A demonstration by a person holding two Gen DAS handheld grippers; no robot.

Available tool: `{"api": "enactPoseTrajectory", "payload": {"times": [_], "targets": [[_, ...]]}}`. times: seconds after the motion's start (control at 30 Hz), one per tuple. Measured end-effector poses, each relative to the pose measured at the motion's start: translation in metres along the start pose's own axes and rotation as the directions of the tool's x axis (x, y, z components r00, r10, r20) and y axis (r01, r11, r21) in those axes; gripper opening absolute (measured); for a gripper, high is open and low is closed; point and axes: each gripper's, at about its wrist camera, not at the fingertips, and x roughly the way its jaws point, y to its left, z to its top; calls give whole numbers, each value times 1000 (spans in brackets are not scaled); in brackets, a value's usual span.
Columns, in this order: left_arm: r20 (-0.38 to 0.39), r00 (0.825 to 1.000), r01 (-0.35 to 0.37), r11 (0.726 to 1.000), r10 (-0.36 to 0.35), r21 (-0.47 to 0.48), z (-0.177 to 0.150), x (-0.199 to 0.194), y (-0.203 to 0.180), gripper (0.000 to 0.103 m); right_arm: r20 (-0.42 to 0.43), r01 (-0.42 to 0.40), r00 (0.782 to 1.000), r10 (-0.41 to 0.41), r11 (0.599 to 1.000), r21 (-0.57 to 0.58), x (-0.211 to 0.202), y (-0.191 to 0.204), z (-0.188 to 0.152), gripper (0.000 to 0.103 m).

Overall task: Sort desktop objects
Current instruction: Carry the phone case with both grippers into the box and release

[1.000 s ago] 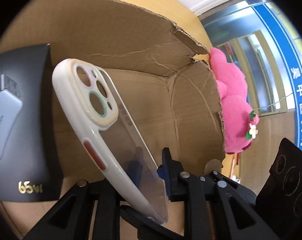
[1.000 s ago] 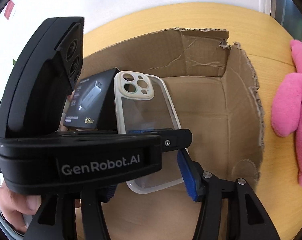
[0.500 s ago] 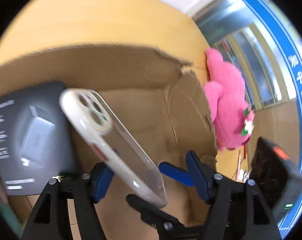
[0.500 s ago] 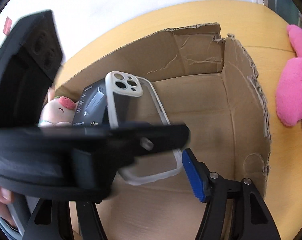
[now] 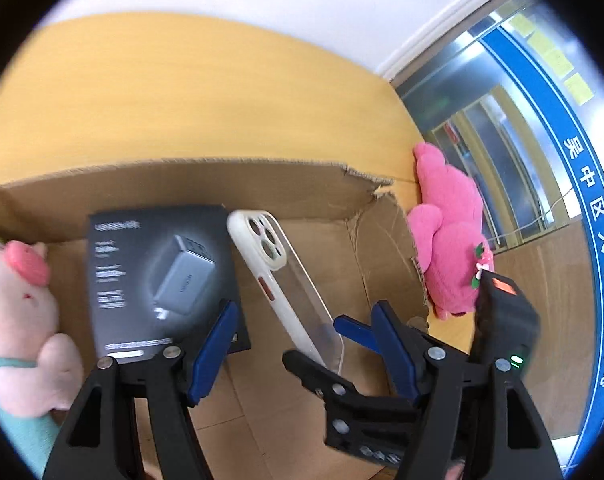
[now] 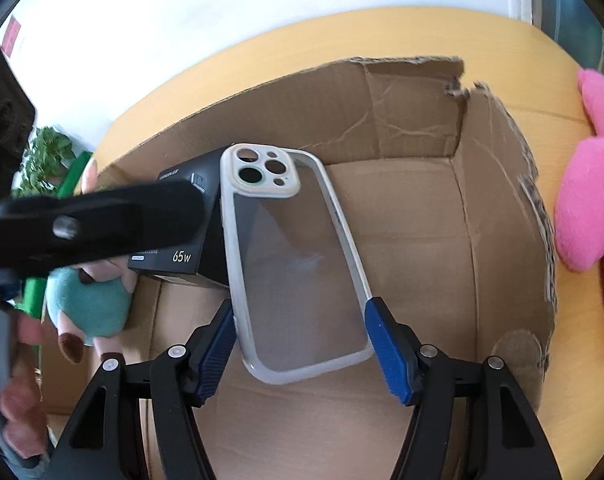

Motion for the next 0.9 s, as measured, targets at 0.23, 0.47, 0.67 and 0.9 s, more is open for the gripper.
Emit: {"api": "enactPoseTrajectory", "payload": {"times": [0.23, 0.47, 0.67, 0.9], "targets": [[97, 995, -38, 998, 32, 56, -22, -44, -7, 69, 18, 94, 995, -93, 994, -52, 22, -2, 19, 65], [184, 982, -40, 998, 31, 46, -56, -77, 0, 69, 23, 175, 984, -175, 985, 3, 27, -13, 23, 65], [179, 983, -55, 998, 51, 21, -70, -81, 10, 69, 54, 289, 957, -284, 949, -124, 22, 9, 15, 17], [161, 987, -32, 999, 31, 3, -89, -74, 21, 69, -7, 375, 926, -378, 921, -109, 8, -13, -7, 21]]}}
